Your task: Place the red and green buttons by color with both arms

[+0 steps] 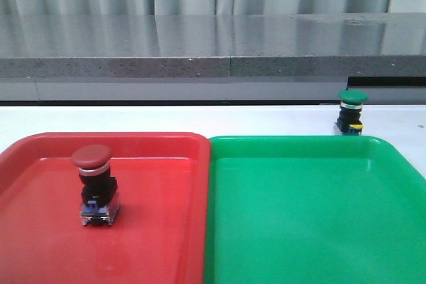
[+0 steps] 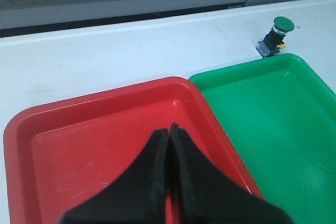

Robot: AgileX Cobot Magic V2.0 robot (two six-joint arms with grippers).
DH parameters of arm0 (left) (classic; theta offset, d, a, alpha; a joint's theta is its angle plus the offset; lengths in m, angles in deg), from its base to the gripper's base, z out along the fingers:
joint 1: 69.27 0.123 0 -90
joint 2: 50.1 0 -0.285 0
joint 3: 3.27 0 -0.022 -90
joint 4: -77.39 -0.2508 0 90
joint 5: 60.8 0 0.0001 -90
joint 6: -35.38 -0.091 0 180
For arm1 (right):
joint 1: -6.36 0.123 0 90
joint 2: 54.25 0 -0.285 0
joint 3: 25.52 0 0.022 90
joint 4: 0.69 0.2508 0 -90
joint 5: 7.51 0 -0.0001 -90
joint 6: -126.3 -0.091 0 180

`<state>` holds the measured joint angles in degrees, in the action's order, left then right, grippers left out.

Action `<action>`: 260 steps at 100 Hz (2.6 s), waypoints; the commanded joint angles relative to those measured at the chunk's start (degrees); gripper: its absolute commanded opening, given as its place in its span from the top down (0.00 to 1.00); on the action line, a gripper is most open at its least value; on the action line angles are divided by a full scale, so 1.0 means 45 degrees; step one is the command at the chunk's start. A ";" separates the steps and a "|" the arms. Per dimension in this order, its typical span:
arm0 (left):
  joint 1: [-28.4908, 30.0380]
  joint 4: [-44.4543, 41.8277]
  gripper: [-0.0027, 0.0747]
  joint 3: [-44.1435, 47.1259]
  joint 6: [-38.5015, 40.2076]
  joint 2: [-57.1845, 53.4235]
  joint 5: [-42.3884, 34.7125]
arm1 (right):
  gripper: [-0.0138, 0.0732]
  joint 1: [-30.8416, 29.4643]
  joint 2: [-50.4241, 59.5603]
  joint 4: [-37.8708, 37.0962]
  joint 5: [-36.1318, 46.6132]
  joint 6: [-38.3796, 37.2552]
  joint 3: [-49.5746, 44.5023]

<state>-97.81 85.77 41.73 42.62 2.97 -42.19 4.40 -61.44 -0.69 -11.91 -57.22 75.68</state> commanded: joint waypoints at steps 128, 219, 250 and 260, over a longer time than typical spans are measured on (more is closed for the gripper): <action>0.5488 -0.1602 0.99 0.5963 0.0173 -0.8229 -0.4331 | 0.89 0.0008 0.0289 -0.0103 0.0979 0.0078 0.0240; 0.6377 -0.1602 0.99 0.7345 0.0173 -1.0532 -0.3067 | 0.89 0.0008 0.0289 -0.0103 0.0979 0.0078 0.0240; 0.6377 -0.1602 0.99 0.7345 0.0173 -1.0532 -0.3067 | 0.89 0.0008 0.0289 -0.0103 0.0979 0.0078 0.0240; 0.6377 -0.1602 0.99 0.7345 0.0173 -1.0532 -0.3067 | 0.89 0.0008 0.0289 -0.0103 0.0979 0.0078 0.0240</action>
<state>-69.29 78.62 74.01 42.95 -42.55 -51.66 4.40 -61.44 -0.69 -12.01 -57.22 75.68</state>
